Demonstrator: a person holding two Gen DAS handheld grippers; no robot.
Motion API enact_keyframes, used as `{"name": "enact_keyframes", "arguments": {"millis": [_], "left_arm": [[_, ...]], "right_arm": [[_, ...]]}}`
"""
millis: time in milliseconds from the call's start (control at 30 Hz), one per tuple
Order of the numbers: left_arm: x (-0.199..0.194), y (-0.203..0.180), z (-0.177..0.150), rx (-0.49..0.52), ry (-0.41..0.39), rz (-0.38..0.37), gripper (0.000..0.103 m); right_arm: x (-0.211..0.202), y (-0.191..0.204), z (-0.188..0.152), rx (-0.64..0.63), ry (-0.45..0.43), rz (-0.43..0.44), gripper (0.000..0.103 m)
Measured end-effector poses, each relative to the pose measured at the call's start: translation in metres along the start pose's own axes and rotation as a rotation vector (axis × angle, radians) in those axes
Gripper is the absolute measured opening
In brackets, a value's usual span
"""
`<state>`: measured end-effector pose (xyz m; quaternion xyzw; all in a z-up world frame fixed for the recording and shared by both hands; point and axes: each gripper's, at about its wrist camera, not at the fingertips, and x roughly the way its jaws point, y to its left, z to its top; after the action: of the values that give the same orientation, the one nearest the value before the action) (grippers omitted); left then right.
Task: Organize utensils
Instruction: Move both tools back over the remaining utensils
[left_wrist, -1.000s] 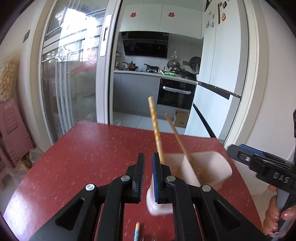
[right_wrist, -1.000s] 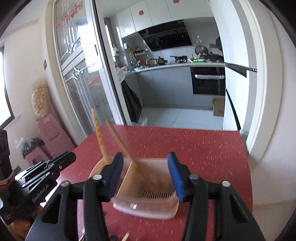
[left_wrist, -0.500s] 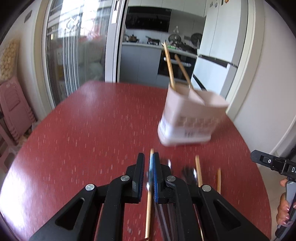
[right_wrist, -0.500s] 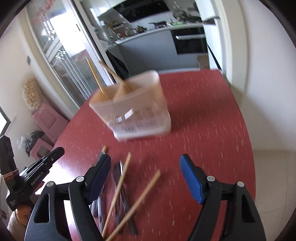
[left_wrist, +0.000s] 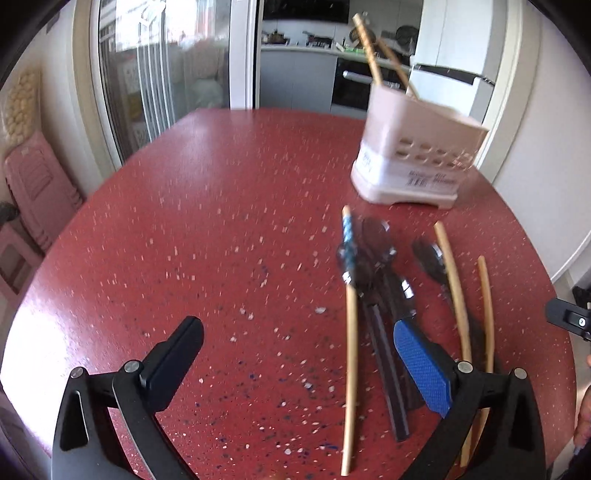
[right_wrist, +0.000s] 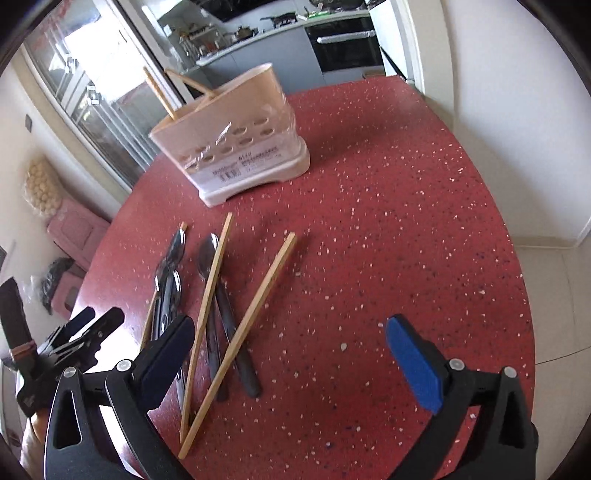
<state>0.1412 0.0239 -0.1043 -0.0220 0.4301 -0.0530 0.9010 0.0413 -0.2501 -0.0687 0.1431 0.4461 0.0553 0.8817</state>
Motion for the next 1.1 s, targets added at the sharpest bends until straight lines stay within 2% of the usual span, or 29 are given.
{"name": "enact_keyframes", "arguments": {"millis": [67,167,300,467,567,733,900,1100], "left_arm": [[0.012,0.003,-0.003,-0.015,0.025,0.016,0.103],[0.026,0.005,-0.007,-0.022,0.060,-0.005,0.103],[0.025,0.000,-0.005,-0.005,0.052,-0.036,0.103],[0.028,-0.007,-0.001,0.012,0.056,-0.019,0.103],[0.045,-0.012,0.000,0.003,0.080,-0.010,0.103],[0.047,-0.016,0.005,-0.021,0.087,-0.053,0.103],[0.053,-0.027,0.011,0.000,0.094,-0.080,0.103],[0.058,-0.029,0.017,0.032,0.117,-0.058,0.103]], "right_arm": [[0.001,0.003,-0.002,-0.012,0.023,-0.024,0.103],[0.006,0.003,-0.002,0.006,0.058,-0.039,0.103],[0.014,-0.002,0.000,0.050,0.090,-0.043,0.103],[0.025,-0.003,0.005,0.087,0.129,-0.028,0.103],[0.032,-0.003,0.011,0.114,0.153,-0.032,0.102],[0.040,-0.001,0.018,0.139,0.184,-0.037,0.094],[0.053,0.005,0.025,0.162,0.236,-0.040,0.080],[0.064,0.023,0.028,0.125,0.265,-0.099,0.067]]}}
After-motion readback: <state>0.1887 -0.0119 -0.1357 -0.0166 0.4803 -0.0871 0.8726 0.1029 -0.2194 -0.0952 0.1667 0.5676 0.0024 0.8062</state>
